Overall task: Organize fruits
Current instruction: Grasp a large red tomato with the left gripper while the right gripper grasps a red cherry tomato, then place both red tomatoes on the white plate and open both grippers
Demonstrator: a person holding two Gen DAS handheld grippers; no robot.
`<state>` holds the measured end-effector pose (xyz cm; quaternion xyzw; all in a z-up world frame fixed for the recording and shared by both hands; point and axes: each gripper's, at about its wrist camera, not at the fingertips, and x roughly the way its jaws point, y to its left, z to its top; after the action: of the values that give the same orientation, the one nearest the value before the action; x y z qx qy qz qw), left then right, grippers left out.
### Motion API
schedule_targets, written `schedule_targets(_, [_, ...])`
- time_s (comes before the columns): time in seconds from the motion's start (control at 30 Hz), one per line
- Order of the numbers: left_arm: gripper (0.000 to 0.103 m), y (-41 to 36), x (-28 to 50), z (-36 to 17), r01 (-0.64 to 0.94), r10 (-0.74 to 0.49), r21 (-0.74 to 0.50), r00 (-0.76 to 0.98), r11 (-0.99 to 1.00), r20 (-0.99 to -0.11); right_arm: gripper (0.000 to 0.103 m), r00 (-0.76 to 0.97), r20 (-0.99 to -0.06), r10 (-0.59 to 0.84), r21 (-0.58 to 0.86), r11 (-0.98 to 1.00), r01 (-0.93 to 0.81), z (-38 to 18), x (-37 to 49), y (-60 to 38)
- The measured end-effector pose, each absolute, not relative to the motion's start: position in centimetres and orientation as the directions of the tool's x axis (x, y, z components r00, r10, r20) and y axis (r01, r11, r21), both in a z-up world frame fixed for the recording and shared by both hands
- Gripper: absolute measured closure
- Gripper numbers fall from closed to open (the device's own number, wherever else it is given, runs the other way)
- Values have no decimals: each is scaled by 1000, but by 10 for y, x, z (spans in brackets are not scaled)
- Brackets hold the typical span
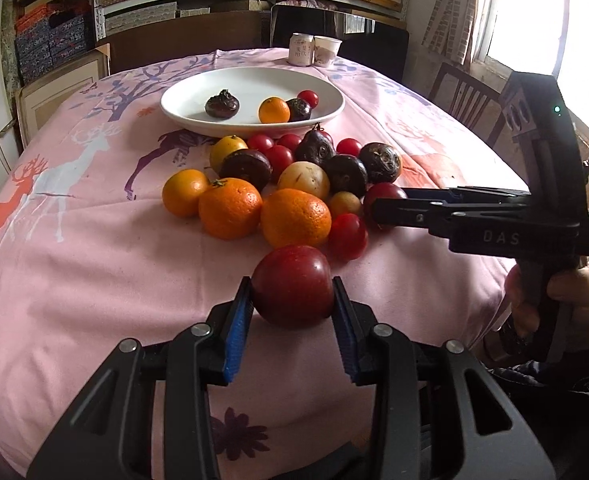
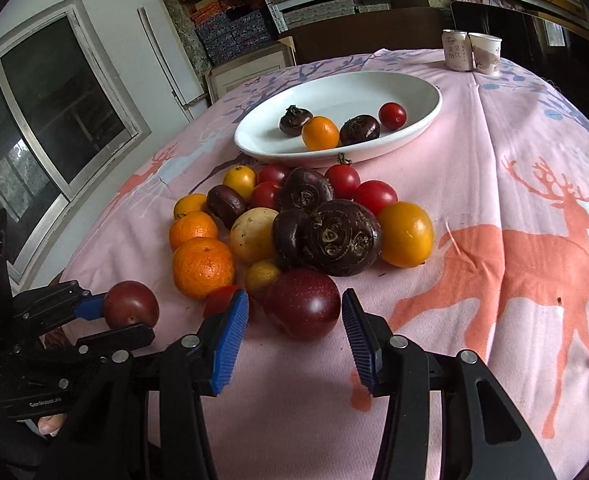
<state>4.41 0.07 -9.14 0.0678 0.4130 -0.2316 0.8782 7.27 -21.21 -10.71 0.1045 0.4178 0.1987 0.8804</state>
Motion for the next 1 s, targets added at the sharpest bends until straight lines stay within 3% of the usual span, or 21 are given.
schedule_targets(0.1, [66,6,45,-91,451,-345,-73,558,890,-755,63,563,-697,443,372,896,-245,-113,74,-215])
schedule_targets(0.47, [66,11,59,-63,447,-384,-110,589,888,-711,63,649,-623,437,358,897,-261,-64,56,-239])
schedule_targets(0.83, [66,-9,171,-32,416,-374,-116,616,902,-693,63,698,-579,422,359,900,-246,-19,158,-251])
schedule_targets(1.0, [65,-25,223,-43,397,-332,-90,597,913,-730,63,687,-615,389,327,918,-227,-13,210,-241])
